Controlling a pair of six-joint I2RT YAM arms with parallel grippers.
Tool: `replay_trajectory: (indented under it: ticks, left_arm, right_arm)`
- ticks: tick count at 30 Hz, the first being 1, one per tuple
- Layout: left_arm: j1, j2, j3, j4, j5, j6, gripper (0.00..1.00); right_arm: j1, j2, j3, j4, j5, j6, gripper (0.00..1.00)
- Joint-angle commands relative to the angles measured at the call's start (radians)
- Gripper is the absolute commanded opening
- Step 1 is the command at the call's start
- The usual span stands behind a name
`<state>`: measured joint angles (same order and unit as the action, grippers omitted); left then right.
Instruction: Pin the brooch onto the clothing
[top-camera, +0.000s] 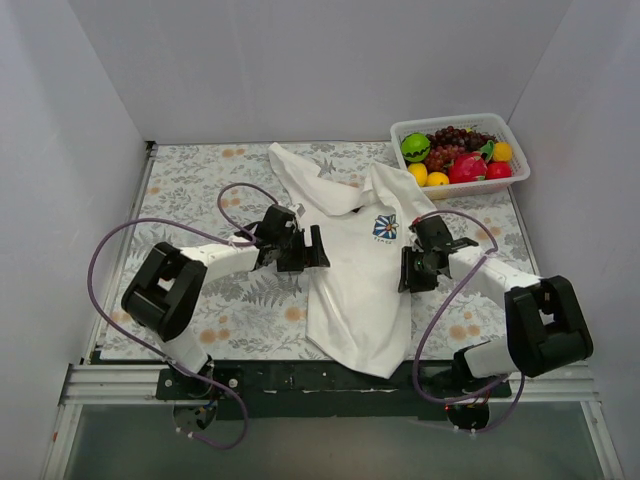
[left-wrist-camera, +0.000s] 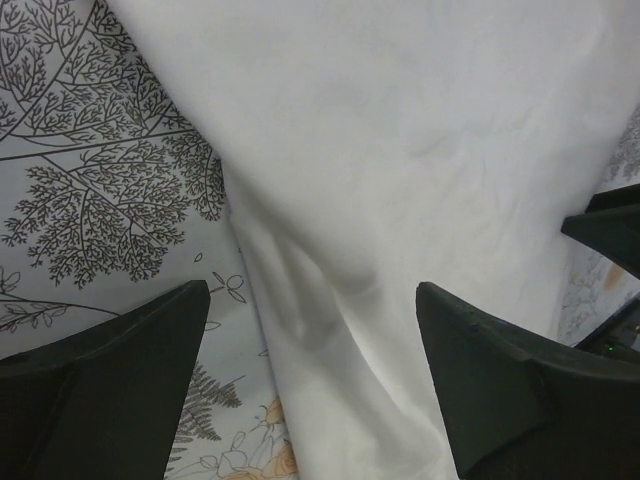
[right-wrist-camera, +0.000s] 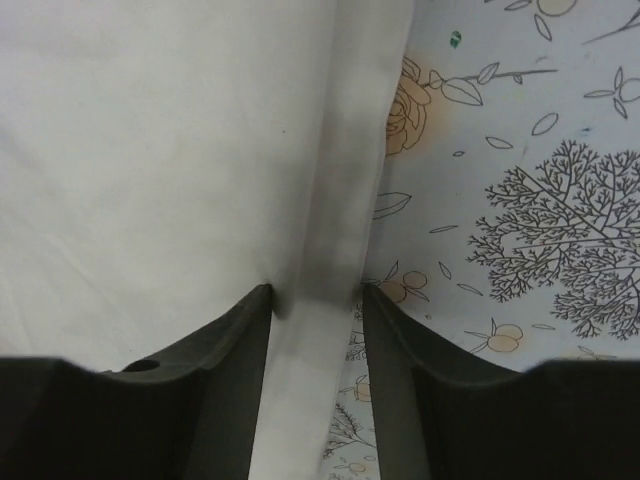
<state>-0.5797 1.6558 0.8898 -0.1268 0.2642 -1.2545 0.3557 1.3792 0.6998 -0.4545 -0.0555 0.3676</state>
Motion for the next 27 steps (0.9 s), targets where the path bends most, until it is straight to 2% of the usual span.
replay_trajectory:
  ticks: [1, 3, 4, 5, 8, 9, 15, 17, 20, 22, 23, 25, 26, 27]
  left_arm:
    - [-0.002, 0.061, 0.026, 0.032, -0.019, -0.014, 0.81]
    - [-0.003, 0.091, 0.032, 0.058, -0.011, -0.022, 0.71]
    - [-0.003, 0.096, 0.034, 0.068, -0.005, -0.023, 0.54]
    - [-0.003, 0.102, 0.035, 0.078, -0.006, -0.028, 0.43]
    - [-0.005, 0.099, 0.043, 0.082, -0.06, -0.037, 0.04]
    - [-0.003, 0.091, 0.046, 0.073, -0.083, -0.039, 0.0]
    - [0.033, 0.025, 0.106, 0.01, -0.233, -0.03, 0.0]
    - [0.058, 0.041, 0.158, -0.017, -0.243, -0.014, 0.0]
    - [0.101, 0.087, 0.249, -0.057, -0.234, 0.018, 0.0]
    - [0.109, 0.108, 0.293, -0.076, -0.232, 0.043, 0.4]
    - [0.109, 0.113, 0.32, -0.091, -0.226, 0.064, 0.63]
    - [0.109, 0.108, 0.325, -0.094, -0.206, 0.07, 0.94]
    - [0.109, 0.101, 0.319, -0.088, -0.201, 0.072, 0.98]
    - [0.109, 0.081, 0.298, -0.085, -0.194, 0.072, 0.98]
  right_arm:
    - [0.0, 0.084, -0.005, 0.051, -0.054, 0.004, 0.35]
    - [0.005, 0.118, 0.009, 0.102, -0.087, -0.002, 0.15]
    - [0.006, 0.133, 0.02, 0.112, -0.107, -0.007, 0.06]
    - [0.009, 0.147, 0.033, 0.125, -0.109, -0.013, 0.01]
    - [0.02, 0.195, 0.124, 0.135, -0.103, -0.044, 0.01]
    - [0.022, 0.213, 0.151, 0.135, -0.093, -0.05, 0.01]
    - [0.022, 0.323, 0.429, 0.117, -0.024, -0.111, 0.01]
    - [0.022, 0.359, 0.53, 0.097, -0.024, -0.111, 0.01]
    - [0.022, 0.399, 0.59, 0.086, -0.053, -0.096, 0.01]
    - [0.022, 0.385, 0.586, 0.092, -0.072, -0.098, 0.04]
    - [0.023, 0.373, 0.575, 0.096, -0.073, -0.101, 0.28]
    - [0.023, 0.299, 0.502, 0.129, -0.052, -0.111, 0.51]
    - [0.025, 0.267, 0.472, 0.141, -0.044, -0.111, 0.63]
    - [0.023, 0.203, 0.414, 0.149, -0.027, -0.116, 0.66]
